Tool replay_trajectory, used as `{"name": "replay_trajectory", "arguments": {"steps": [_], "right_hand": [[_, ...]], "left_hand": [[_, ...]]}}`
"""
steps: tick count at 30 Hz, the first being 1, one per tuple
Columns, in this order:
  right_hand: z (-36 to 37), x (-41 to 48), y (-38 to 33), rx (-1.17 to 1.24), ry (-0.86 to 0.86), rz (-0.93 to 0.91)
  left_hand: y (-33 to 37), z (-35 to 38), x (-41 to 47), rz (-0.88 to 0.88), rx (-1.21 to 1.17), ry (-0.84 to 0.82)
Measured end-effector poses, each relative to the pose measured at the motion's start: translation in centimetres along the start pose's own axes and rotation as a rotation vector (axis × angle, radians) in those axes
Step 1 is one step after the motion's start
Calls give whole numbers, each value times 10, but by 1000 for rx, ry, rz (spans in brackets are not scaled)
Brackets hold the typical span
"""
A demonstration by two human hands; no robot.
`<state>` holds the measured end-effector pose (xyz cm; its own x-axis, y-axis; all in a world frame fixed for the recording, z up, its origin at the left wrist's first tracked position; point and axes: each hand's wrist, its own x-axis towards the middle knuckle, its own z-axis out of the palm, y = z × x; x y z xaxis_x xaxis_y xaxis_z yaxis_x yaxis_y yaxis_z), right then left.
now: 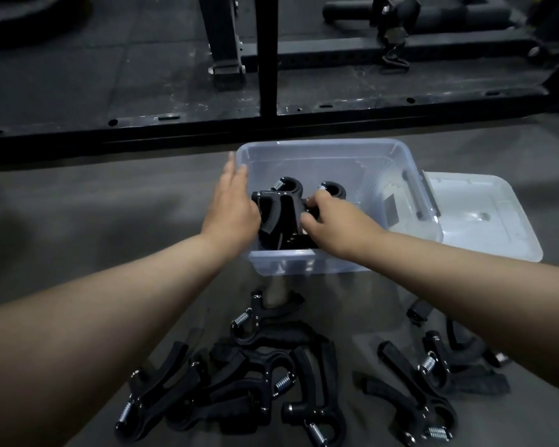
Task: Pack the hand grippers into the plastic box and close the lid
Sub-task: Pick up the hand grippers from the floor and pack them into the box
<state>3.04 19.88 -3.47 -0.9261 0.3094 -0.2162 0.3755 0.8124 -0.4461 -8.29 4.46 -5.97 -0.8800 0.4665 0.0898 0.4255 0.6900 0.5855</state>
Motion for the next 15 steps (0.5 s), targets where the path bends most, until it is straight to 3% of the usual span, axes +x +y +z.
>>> {"name": "replay_trajectory", "arguments": {"steps": [5, 11, 14, 15], "right_hand": [[-13, -34, 30, -110, 19, -253], [31, -98, 71, -307, 235, -547], [60, -138, 104, -435, -71, -765], [65, -147, 116, -503, -168, -760]], "left_hand": [[0, 1, 6, 63, 80, -53], [13, -8, -1, 82, 103, -71], [15, -11, -2, 71, 89, -99], [15, -12, -3, 63, 93, -105]]}}
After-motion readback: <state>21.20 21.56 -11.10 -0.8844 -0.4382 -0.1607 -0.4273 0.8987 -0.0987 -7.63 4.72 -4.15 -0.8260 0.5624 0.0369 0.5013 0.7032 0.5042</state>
